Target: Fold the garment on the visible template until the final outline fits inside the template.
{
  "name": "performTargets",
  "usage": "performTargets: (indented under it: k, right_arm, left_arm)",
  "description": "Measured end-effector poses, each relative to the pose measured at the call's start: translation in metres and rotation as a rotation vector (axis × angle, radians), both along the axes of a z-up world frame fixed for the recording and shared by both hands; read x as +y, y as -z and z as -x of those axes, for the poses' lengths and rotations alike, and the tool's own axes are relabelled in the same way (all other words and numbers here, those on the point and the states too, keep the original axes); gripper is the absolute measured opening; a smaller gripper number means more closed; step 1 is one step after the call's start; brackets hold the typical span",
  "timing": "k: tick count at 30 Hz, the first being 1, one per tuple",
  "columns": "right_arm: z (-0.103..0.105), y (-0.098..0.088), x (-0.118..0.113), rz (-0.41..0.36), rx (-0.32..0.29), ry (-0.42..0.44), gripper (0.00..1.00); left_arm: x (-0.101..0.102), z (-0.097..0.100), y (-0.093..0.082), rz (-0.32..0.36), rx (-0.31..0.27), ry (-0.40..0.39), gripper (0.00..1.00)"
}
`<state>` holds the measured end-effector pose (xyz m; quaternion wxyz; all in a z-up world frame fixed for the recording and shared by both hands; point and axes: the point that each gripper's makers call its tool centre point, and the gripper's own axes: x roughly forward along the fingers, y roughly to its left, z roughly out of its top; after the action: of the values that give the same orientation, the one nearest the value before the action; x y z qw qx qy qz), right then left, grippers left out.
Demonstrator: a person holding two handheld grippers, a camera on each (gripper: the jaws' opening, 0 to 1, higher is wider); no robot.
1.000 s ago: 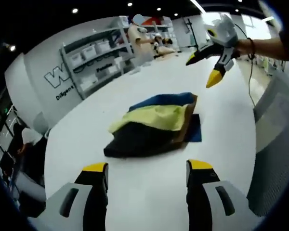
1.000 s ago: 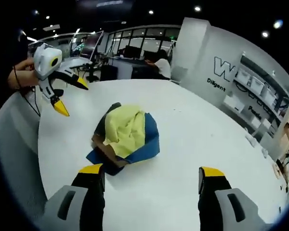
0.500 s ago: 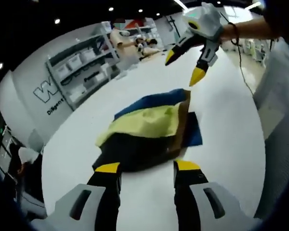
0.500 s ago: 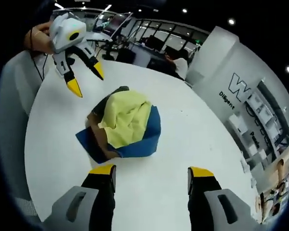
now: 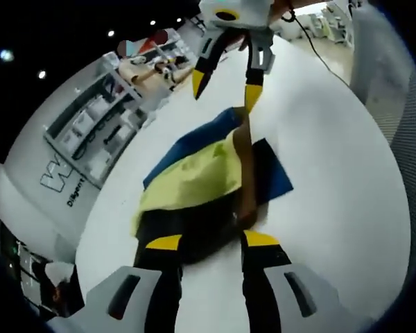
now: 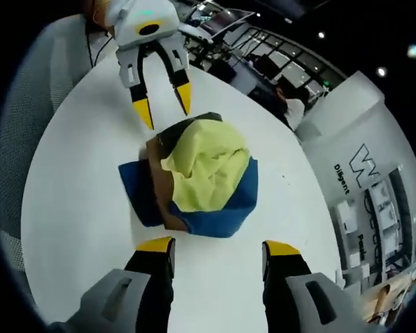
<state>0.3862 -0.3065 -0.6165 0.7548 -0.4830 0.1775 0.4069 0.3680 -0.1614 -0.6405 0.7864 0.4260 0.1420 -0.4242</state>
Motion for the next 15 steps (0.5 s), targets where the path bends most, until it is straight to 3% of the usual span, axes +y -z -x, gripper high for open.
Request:
performTargets:
  k: [2,10,15]
  right_arm:
    - [0.0,0.001,0.003,0.01,-0.004,-0.015,0.41]
    - [-0.002,0.012,0.014,0.045,0.007,-0.074,0.27]
    - [-0.004,0.017,0.014,0.055,0.01,-0.076,0.19]
  left_arm:
    - [-0.001,-0.003,0.003,-0.024,-0.02,0.01,0.27]
    - [-0.004,-0.006,0.012,-0.048,-0.006,0.041,0.23]
    - [-0.004,-0.008,0.021,-0.084,-0.004,0.057,0.15]
